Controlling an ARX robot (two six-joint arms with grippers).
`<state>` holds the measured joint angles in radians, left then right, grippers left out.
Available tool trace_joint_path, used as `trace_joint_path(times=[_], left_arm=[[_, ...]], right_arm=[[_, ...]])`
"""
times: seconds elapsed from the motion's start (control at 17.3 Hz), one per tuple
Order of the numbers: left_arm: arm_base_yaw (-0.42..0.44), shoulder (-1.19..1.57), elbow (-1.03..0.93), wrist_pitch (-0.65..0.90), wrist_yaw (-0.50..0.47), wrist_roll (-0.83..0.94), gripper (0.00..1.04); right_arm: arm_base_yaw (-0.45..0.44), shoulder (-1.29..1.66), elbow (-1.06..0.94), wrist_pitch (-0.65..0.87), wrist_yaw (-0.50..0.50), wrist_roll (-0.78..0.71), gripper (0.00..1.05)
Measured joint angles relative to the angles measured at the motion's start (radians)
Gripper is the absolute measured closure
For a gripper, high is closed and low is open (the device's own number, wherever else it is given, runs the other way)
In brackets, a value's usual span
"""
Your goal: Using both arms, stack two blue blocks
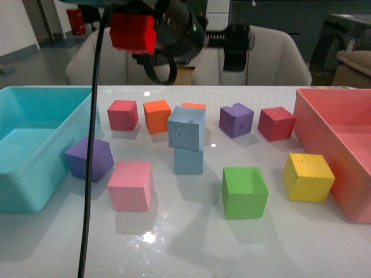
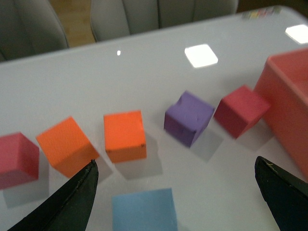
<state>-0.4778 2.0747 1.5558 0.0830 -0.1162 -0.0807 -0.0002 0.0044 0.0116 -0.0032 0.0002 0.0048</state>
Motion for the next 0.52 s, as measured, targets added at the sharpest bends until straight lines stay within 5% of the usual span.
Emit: trace_joint_path(times=[0.23,0.35,0.52], left_arm=[[-0.039,-0.323,-0.332,0.243,0.0,0.037,0.07],[-0.031,-0.489,-0.608,0.542,-0.264,0.063,0.28],[0.137,-0.795,-0.986,0.687,-0.261,0.063,0.66]], right_arm=[[0.0,0.0,0.0,0.0,0.0,0.0,0.06],[0.0,0.0,0.0,-0.001,0.0,0.0,0.06],[0.0,0.0,0.0,0.0,-0.001,0.0,0.06]])
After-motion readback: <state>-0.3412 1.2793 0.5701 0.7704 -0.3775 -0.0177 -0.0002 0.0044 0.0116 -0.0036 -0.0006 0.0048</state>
